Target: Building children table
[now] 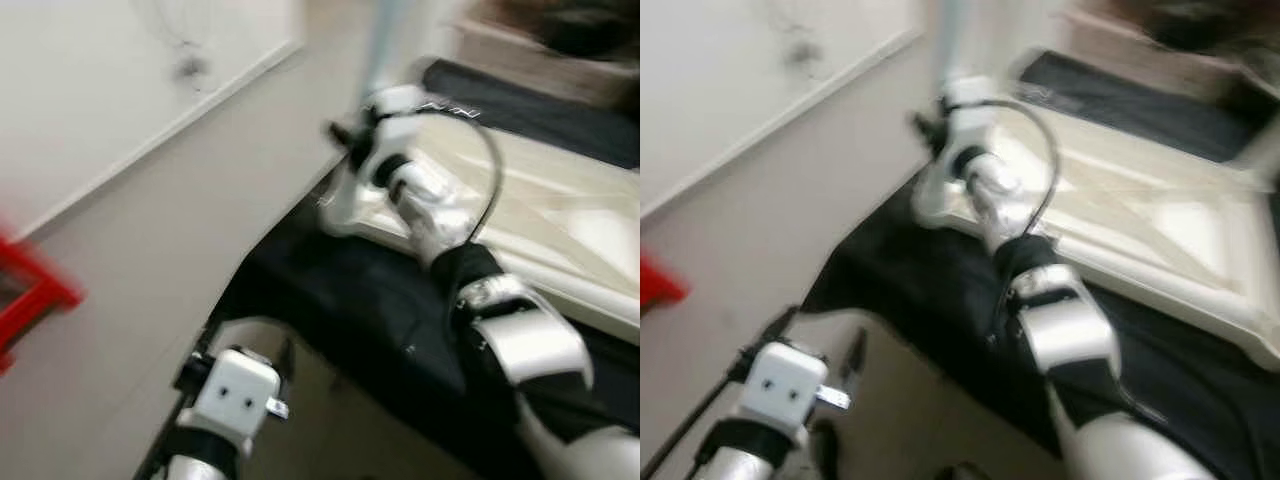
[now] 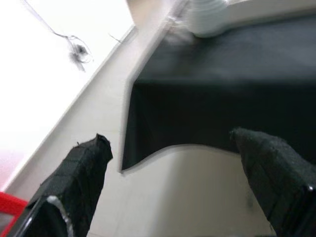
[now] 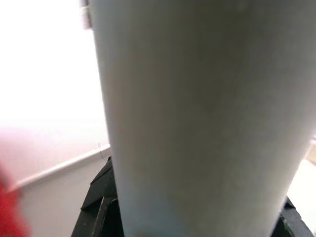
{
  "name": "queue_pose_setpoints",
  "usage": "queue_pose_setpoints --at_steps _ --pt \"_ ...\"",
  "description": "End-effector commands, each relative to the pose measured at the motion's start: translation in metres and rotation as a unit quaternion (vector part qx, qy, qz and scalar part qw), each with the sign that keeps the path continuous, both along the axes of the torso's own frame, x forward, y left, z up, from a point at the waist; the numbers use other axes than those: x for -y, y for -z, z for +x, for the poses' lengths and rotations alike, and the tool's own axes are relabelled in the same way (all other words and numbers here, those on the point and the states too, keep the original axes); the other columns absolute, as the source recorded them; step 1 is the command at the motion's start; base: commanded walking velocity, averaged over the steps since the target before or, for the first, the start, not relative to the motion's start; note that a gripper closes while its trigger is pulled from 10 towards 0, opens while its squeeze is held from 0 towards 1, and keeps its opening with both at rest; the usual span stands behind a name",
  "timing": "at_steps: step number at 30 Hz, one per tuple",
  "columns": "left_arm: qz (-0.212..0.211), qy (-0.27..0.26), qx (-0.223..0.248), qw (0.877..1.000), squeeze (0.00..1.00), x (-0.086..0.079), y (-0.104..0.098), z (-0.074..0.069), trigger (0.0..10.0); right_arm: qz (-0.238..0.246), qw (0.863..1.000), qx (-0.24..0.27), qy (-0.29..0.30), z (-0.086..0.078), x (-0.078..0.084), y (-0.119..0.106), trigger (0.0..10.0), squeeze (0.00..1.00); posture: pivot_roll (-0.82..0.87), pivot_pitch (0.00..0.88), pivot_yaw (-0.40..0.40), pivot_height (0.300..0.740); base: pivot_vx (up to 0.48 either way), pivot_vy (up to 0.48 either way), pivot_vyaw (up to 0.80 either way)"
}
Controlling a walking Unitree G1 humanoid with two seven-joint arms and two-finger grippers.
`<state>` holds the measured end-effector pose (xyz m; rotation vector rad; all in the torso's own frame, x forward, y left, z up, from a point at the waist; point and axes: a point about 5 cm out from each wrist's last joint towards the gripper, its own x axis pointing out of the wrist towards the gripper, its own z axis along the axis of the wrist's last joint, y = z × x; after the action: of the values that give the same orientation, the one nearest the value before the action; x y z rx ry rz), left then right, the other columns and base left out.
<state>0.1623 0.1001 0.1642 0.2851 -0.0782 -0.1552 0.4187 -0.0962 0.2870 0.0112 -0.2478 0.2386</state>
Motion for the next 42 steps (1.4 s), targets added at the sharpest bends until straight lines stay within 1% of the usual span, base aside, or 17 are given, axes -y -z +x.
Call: queue_pose_setpoints --at_steps 1,3,5,8,9,10,11,14,15,16,17,18,20,27,37,41,42 --pt "-0.002 0.011 0.013 1.0 0.0 0.004 -0.005 0.001 10.0 0.006 0.994 -0.077 0.077 0.0 0.008 0.046 10.0 0.0 0.11 0.31 -0.114 0.74 0.0 0.0 0.0" --pt "-0.003 0.011 0.013 1.0 0.0 0.004 -0.005 0.001 10.0 0.008 0.989 -0.068 0.13 -0.002 0.013 0.047 10.0 0.0 0.11 0.308 -0.113 0.74 0.0 0.0 0.0" --pt "-0.003 0.01 0.013 1.0 0.0 0.004 -0.004 0.0 10.0 0.026 0.969 -0.063 0.235 -0.007 0.018 0.053 10.0 0.0 0.11 0.303 -0.113 0.74 0.0 0.0 0.0" --pt "-0.003 0.009 0.012 1.0 0.0 0.004 -0.004 0.0 10.0 0.032 0.958 -0.059 0.278 -0.01 0.019 0.055 10.0 0.0 0.11 0.303 -0.113 0.74 0.0 0.0 0.0" --pt "-0.003 0.01 0.012 1.0 0.0 0.004 -0.004 0.0 10.0 0.037 0.939 -0.069 0.335 -0.013 0.019 0.057 10.0 0.0 0.11 0.304 -0.111 0.74 0.0 0.0 0.0" --pt "-0.003 0.01 0.012 1.0 0.0 0.004 -0.004 0.0 10.0 0.037 0.939 -0.069 0.335 -0.013 0.019 0.057 10.0 0.0 0.11 0.304 -0.111 0.74 0.0 0.0 0.0" --pt "-0.004 0.01 0.012 1.0 0.0 0.004 -0.004 0.0 10.0 0.031 0.92 -0.079 0.383 -0.016 0.018 0.059 10.0 0.0 0.12 0.305 -0.111 0.74 0.0 0.0 0.0" --pt "-0.004 0.01 0.012 1.0 0.0 0.004 -0.004 0.0 10.0 0.031 0.92 -0.079 0.383 -0.016 0.018 0.059 10.0 0.0 0.12 0.305 -0.111 0.74 0.0 0.0 0.0" --pt "-0.004 0.011 0.013 1.0 0.0 0.004 -0.004 0.0 10.0 0.023 0.897 -0.094 0.432 -0.019 0.015 0.061 10.0 0.0 0.12 0.305 -0.111 0.74 0.0 0.0 0.0" --pt "-0.004 0.011 0.013 1.0 0.0 0.004 -0.004 0.0 10.0 0.023 0.897 -0.094 0.432 -0.019 0.015 0.061 10.0 0.0 0.12 0.305 -0.111 0.74 0.0 0.0 0.0" --pt "-0.006 0.011 0.016 1.0 0.0 0.005 -0.005 0.001 10.0 0.027 0.877 -0.103 0.469 -0.023 0.01 0.062 10.0 0.0 0.12 0.31 -0.107 0.74 0.0 0.0 0.0" --pt "-0.006 0.011 0.016 1.0 0.0 0.005 -0.005 0.001 10.0 0.027 0.877 -0.103 0.469 -0.023 0.01 0.062 10.0 0.0 0.12 0.31 -0.107 0.74 0.0 0.0 0.0" --pt "-0.01 0.014 0.02 1.0 0.0 0.006 -0.007 0.003 10.0 0.049 0.852 -0.116 0.508 -0.029 0.001 0.063 10.0 0.0 0.12 0.315 -0.106 0.74 0.0 0.0 0.0" --pt "-0.016 0.023 0.021 0.999 0.0 0.008 -0.008 0.003 10.0 0.061 0.848 -0.121 0.512 -0.031 -0.005 0.061 10.0 0.0 0.12 0.315 -0.103 0.74 0.0 0.0 0.0" --pt "-0.015 0.028 0.019 0.999 0.0 0.008 -0.006 0.006 10.0 0.057 0.869 -0.107 0.48 -0.03 -0.016 0.055 10.0 0.0 0.12 0.308 -0.099 0.74 0.0 0.0 0.0" --pt "-0.015 0.028 0.018 0.999 0.0 0.008 -0.006 0.007 10.0 0.062 0.872 -0.102 0.474 -0.031 -0.019 0.053 10.0 0.07 0.12 0.307 -0.1 0.74 0.0 0.0 0.0" --pt "-0.014 0.028 0.018 0.999 0.0 0.008 -0.005 0.007 10.0 0.066 0.873 -0.101 0.472 -0.031 -0.02 0.053 10.0 1.0 0.12 0.305 -0.097 0.74 0.0 0.0 0.0"
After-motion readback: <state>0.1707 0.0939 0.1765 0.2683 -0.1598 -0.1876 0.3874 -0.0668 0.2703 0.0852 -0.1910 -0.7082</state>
